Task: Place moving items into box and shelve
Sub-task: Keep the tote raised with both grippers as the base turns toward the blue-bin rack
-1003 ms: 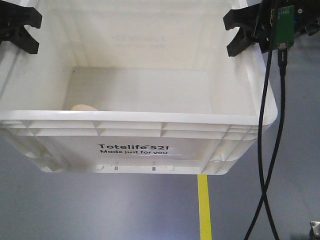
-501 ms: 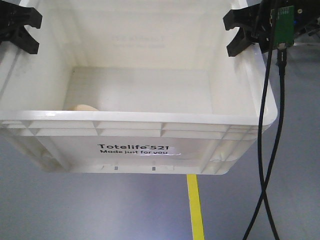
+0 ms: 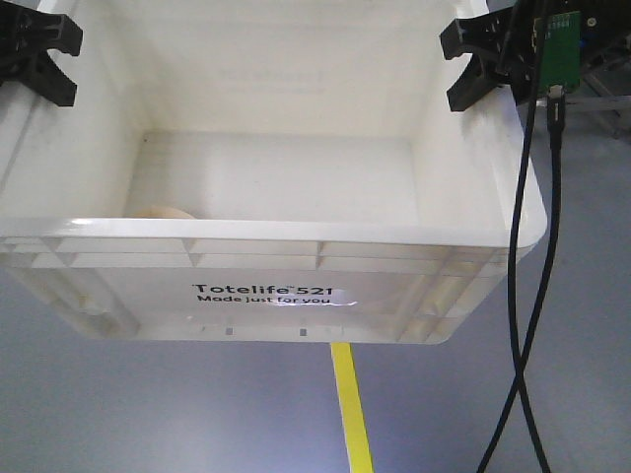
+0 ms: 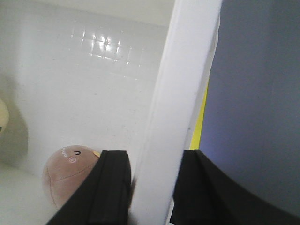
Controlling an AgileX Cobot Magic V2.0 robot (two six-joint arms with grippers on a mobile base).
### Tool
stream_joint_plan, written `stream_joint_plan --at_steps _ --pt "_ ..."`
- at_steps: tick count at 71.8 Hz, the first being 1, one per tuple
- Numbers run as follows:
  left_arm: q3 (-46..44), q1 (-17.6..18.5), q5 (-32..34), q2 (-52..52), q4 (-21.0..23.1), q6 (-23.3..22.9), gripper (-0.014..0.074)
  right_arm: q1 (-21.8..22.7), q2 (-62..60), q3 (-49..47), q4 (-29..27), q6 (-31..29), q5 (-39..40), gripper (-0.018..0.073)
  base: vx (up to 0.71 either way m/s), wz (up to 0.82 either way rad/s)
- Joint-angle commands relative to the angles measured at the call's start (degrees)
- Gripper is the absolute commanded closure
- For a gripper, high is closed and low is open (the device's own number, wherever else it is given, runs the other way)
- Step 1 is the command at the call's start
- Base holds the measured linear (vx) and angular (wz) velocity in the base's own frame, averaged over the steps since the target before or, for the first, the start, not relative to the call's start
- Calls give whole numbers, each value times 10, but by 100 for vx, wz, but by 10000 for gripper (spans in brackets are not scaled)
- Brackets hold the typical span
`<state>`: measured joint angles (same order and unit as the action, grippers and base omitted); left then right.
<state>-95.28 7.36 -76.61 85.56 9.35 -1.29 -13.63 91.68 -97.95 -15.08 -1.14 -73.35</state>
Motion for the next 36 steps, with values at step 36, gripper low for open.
stream_joint_plan --at_steps 36 --pt "-27 17 59 -25 132 1 597 -15 -34 -24 -150 -16 29 562 45 -32"
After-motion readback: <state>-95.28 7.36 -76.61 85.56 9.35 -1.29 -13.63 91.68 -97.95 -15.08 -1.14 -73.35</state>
